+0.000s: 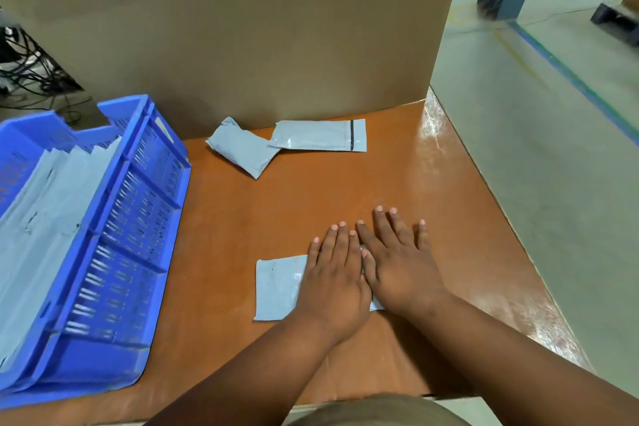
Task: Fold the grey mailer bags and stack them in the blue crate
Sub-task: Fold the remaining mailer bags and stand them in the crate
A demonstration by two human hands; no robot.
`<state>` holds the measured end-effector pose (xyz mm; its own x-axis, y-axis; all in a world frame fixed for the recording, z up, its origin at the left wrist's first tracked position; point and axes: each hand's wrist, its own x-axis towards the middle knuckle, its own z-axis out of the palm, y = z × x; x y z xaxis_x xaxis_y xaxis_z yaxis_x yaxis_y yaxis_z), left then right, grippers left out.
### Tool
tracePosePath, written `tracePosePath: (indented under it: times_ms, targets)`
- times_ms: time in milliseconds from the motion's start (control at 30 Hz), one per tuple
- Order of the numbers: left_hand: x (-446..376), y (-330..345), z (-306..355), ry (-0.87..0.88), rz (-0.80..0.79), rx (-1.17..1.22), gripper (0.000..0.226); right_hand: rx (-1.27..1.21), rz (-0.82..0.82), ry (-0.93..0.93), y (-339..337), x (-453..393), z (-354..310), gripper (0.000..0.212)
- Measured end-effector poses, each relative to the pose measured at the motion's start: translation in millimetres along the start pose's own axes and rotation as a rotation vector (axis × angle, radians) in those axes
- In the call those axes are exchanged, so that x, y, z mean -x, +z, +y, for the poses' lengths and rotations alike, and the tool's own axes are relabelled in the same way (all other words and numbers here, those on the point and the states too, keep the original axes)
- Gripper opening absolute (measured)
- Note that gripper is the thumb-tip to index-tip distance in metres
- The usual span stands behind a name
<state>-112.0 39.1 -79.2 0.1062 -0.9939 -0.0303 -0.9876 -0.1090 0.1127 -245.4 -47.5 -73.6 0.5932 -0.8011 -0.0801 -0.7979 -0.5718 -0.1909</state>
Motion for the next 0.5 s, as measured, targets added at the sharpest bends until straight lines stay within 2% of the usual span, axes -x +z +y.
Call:
tracePosePath:
  times_ms: [433, 500]
  targets:
    - [9.5, -7.9, -9.1, -0.007, -0.048, 0.014, 0.072, 0.034, -0.047, 0.011, -7.5, 0.7, 0.2, 0.063]
    - [15.3, -12.5, -16.6, -0.017, -0.035, 0.005, 0.072, 0.062, -0.003, -0.014, -13.2, 1.4, -0.3, 0.065]
